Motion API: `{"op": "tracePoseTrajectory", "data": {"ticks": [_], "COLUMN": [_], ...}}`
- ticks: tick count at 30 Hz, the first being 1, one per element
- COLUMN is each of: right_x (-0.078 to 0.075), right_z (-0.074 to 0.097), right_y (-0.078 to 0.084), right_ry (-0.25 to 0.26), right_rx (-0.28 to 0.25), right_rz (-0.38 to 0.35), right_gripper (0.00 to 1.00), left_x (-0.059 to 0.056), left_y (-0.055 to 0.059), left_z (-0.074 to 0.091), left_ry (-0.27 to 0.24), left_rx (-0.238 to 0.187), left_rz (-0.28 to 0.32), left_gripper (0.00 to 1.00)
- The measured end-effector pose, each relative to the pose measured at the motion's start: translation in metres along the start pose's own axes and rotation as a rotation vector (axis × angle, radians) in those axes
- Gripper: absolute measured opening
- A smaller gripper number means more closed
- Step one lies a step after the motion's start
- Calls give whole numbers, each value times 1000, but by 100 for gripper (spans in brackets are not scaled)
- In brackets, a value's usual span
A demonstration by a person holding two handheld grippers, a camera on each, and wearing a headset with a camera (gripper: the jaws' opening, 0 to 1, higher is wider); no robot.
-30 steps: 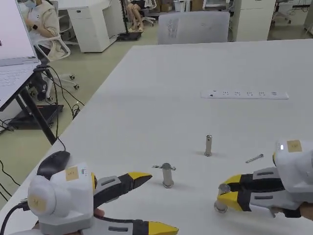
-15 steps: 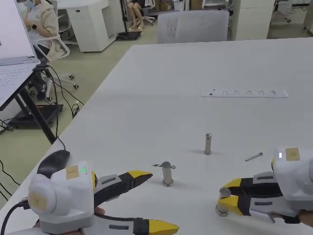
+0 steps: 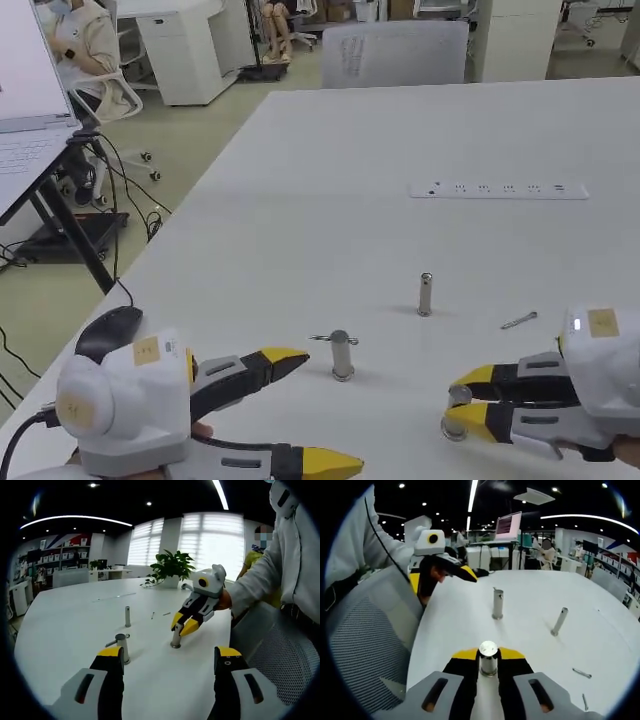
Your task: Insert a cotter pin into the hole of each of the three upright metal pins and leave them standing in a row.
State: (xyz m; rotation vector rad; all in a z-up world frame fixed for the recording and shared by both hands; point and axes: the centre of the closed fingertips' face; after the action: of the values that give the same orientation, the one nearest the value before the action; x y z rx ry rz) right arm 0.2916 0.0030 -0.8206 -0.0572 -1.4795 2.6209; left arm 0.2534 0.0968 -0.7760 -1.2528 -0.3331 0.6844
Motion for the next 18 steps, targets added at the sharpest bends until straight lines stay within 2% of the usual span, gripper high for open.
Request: {"op": "tracePoseTrajectory", "data": {"ticks": [8,18], "right_x": [-3,-13], "right_z": [5,34], "right_y": [-8,-6], "right_ry": [2,21], "right_rx": [-18,-23], "right_rz": [-10,-25], "right_gripper": [22,27], "left_x": [3,9], "left_y": [-1,-1], "left_z": [4,9], "left_ry": [-20,-43], "left_rx": [-11,-21], "left_rz": [6,17], "left_gripper": [73,73]}}
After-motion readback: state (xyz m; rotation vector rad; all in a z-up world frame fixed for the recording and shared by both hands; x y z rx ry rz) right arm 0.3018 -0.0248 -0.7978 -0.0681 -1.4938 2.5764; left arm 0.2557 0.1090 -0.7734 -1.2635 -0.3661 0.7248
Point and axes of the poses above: the centre of the closed fingertips' face, and the gripper's own axes: z roughly backward along the fingers, x roughly to its left, y roughly out of its underside, and after that the axes turned 3 degrees about -y, right-handed
